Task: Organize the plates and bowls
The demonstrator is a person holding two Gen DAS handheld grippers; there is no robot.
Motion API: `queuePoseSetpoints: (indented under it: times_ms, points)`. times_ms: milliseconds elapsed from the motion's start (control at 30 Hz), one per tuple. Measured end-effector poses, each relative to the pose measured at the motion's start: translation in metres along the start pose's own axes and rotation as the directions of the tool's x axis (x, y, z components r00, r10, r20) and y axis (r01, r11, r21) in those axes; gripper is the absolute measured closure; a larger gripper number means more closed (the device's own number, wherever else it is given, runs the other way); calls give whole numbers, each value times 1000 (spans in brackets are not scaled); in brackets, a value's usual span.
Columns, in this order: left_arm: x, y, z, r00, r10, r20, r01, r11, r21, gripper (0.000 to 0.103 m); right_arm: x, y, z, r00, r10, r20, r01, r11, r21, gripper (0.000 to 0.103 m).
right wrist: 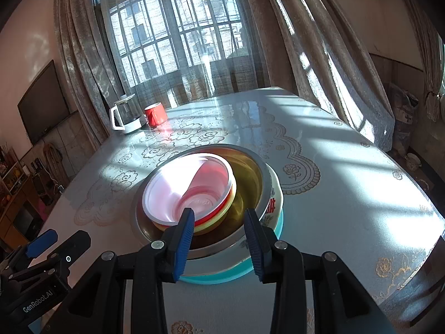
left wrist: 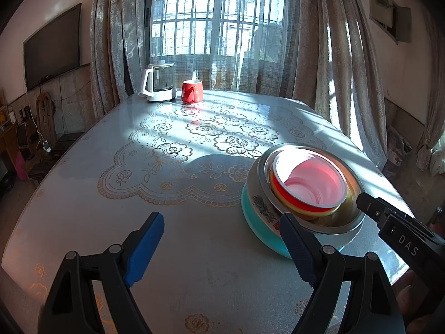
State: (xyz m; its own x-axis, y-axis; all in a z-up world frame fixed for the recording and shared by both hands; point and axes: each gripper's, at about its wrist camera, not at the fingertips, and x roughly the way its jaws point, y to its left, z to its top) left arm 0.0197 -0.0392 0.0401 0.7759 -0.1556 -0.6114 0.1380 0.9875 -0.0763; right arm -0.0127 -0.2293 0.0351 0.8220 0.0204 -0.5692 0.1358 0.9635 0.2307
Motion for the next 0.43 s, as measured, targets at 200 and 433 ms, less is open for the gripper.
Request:
queuePoseSetpoints:
  times_ms: [200, 433]
  points:
    - [-1, 0, 0, 1000, 1, 0, -1, 1000, 2, 17, 0, 0, 0, 1000, -1, 1, 1, 1000, 0, 66]
    - [-1, 2, 1, 1000, -4, 25, 4, 1000, 8, 18, -3, -6, 1, 1000, -3, 19, 2, 1000, 9, 66]
